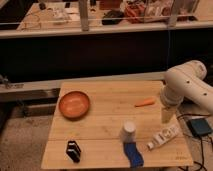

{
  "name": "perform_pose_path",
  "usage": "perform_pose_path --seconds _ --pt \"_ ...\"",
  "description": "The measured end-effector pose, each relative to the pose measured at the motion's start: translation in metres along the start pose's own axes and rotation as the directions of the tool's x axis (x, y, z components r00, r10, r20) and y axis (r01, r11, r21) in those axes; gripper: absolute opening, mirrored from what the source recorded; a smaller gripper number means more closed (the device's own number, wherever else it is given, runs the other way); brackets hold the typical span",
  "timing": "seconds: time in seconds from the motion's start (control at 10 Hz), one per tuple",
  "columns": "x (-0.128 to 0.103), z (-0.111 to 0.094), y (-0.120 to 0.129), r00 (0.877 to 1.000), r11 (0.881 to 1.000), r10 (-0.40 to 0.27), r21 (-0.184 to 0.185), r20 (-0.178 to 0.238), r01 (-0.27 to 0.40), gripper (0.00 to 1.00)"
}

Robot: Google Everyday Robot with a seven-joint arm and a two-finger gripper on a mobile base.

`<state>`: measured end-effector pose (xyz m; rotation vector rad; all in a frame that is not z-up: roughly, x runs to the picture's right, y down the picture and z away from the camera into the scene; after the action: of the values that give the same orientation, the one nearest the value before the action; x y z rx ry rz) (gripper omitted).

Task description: Place the ceramic cup over the eraser

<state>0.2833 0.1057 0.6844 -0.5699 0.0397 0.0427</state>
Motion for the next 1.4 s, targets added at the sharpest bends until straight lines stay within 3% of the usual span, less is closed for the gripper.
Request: perform_pose_path --seconds 0.5,0.8,1.2,1.4 --pt "-0.008 0.002 0.005 1.0 1.0 -0.025 -0.002 0.01 0.025 0.8" --pt "-0.047 0.003 0.011 0.996 0.996 -0.084 -0.005 0.036 0.085 0.8" --pt "-0.064 0.01 0.018 0.991 0.992 -0.12 -0.015 0.063 0.122 0.8" --pt "-0.097 0.015 0.023 0.986 0.989 -0.144 -0.024 0.087 0.147 0.8"
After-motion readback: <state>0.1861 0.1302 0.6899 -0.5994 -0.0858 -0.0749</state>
